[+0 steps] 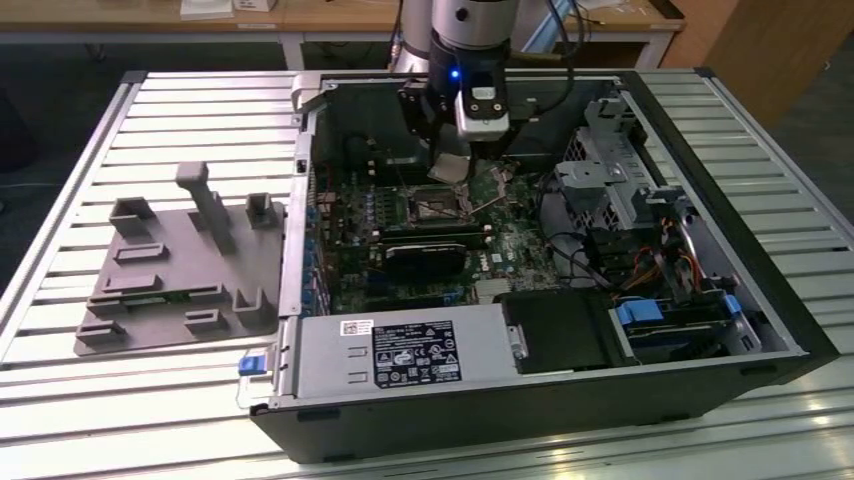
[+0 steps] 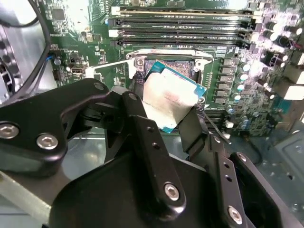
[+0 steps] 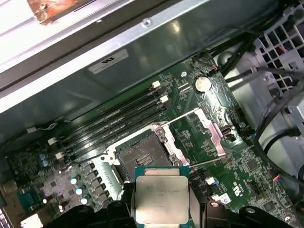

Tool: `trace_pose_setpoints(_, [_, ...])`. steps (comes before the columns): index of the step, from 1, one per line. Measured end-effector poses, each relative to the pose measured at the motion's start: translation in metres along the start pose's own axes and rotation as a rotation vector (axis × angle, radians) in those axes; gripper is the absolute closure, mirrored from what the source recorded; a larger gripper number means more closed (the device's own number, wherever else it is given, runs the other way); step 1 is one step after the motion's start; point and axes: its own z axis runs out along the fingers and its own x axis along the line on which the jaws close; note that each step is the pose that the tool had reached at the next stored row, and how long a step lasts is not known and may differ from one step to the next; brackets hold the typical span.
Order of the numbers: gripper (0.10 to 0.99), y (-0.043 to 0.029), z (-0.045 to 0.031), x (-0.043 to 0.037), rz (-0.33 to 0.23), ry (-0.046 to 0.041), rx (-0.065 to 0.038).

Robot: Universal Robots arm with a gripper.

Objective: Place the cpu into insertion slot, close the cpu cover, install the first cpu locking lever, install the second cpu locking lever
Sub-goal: 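Place the cpu into insertion slot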

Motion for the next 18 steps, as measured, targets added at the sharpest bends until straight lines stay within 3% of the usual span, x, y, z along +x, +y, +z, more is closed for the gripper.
trace_pose_setpoints(18, [0.549,-0.0002,0.0061,-0.0001,0.162,-0.0065,-0.002])
